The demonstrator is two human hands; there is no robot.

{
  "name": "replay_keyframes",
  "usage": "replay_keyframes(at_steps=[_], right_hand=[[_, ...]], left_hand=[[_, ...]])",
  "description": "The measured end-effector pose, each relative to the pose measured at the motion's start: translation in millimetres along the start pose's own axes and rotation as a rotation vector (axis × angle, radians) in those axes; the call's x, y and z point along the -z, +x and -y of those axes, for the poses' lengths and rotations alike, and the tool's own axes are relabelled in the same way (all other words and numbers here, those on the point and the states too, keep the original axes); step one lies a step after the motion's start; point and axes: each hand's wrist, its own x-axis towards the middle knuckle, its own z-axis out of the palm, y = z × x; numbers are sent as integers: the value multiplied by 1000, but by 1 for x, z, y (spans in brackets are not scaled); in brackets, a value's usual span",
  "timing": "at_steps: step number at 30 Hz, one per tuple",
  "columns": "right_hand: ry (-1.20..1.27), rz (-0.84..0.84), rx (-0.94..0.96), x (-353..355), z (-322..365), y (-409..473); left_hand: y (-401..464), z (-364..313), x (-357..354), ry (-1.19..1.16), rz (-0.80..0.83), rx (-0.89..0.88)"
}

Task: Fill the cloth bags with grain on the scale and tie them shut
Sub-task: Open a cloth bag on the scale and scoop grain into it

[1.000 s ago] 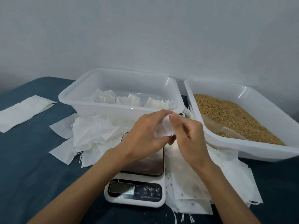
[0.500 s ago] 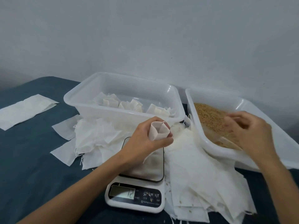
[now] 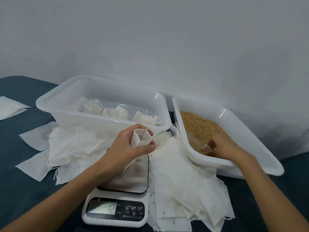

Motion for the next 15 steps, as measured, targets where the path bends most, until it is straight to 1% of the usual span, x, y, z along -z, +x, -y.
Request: replay_keyframes(at_steps=[3,7,11,13,15], right_hand=[[-12,-116,-19,3,-7,3],[-35,-303,-109,12,-13,15],[-214,-459,-202,20,-20,30],[-304,-495,-237,22,-20,35],[-395,-460,-261,22,-18,39]], left_hand=[[0,-1,0,1,18,0],[-1,1,-1,21,18,14],[1,6,0,48,10,19],[3,8,1,65,9,19],[3,10,2,87,9,17]])
